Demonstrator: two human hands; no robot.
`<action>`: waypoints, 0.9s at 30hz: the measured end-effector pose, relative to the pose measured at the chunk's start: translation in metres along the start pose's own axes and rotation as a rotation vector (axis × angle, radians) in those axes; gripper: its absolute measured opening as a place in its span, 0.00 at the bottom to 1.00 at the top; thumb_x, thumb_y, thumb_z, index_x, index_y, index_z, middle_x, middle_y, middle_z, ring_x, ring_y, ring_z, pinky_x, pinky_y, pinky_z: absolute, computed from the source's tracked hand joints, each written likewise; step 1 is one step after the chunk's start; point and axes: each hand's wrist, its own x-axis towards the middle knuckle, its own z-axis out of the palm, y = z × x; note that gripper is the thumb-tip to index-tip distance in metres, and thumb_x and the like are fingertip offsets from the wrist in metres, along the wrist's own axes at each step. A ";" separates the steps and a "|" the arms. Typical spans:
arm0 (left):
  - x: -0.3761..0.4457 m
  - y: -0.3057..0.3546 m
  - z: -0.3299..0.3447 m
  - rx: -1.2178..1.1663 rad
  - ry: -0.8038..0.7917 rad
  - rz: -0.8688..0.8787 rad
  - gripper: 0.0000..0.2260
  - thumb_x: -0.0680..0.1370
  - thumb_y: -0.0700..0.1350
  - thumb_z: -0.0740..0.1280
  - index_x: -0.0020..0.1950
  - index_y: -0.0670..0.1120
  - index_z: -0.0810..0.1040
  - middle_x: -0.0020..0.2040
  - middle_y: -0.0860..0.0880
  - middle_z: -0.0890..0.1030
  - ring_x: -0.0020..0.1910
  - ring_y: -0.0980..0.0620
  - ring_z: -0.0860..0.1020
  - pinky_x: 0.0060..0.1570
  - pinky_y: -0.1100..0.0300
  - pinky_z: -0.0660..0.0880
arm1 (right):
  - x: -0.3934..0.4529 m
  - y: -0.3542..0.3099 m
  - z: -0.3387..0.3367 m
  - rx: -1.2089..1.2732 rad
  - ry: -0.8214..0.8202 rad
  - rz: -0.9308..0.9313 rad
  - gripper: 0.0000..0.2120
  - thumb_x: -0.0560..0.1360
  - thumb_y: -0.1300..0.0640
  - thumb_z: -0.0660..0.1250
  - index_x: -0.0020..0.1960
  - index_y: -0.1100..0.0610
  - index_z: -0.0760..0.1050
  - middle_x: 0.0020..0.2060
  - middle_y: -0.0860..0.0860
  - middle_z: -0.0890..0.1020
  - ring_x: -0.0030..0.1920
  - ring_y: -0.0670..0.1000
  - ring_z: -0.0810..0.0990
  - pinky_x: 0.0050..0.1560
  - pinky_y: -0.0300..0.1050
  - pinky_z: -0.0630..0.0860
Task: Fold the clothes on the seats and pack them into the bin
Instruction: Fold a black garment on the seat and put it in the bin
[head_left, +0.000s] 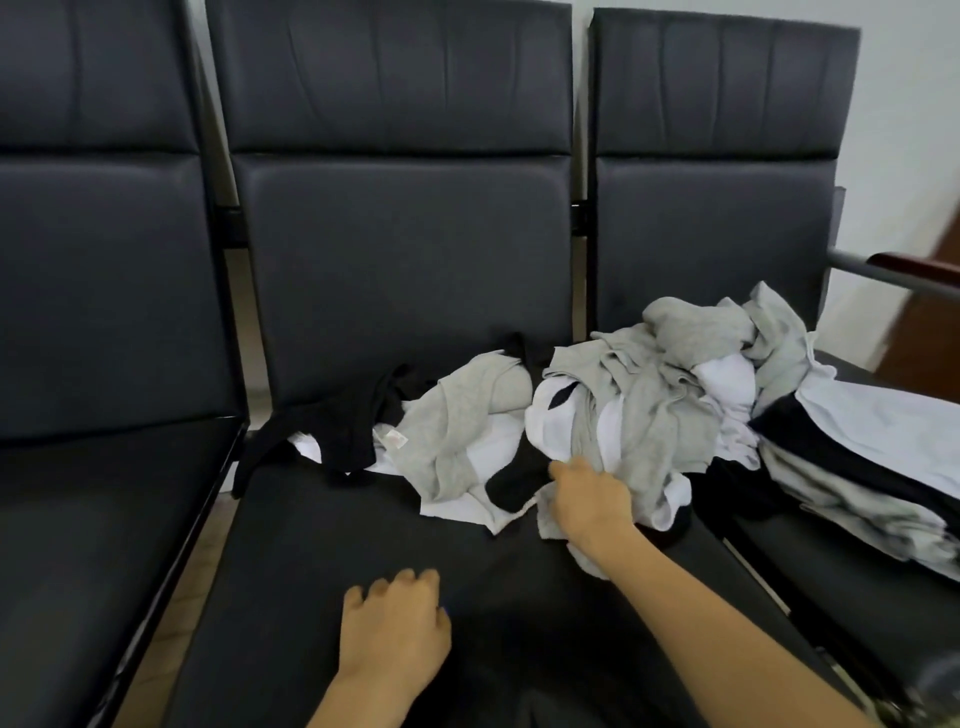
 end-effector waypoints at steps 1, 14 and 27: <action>-0.001 -0.001 0.000 0.004 0.005 -0.001 0.09 0.80 0.52 0.56 0.56 0.51 0.72 0.57 0.53 0.75 0.58 0.50 0.75 0.60 0.56 0.66 | -0.001 0.005 -0.002 -0.013 0.028 0.005 0.14 0.82 0.52 0.54 0.66 0.53 0.68 0.61 0.52 0.72 0.55 0.55 0.79 0.44 0.45 0.72; -0.003 0.008 0.004 0.024 -0.034 -0.045 0.10 0.80 0.54 0.56 0.58 0.52 0.69 0.58 0.54 0.73 0.60 0.51 0.72 0.62 0.55 0.66 | 0.030 0.150 -0.013 0.226 0.112 0.214 0.15 0.80 0.55 0.56 0.64 0.59 0.70 0.64 0.58 0.69 0.57 0.62 0.75 0.51 0.49 0.70; 0.020 0.030 0.017 0.120 -0.087 -0.230 0.13 0.81 0.57 0.50 0.57 0.55 0.71 0.55 0.56 0.74 0.59 0.55 0.71 0.61 0.44 0.62 | 0.109 0.216 -0.005 0.528 0.028 0.238 0.22 0.74 0.56 0.65 0.67 0.59 0.71 0.68 0.58 0.70 0.66 0.61 0.69 0.65 0.56 0.69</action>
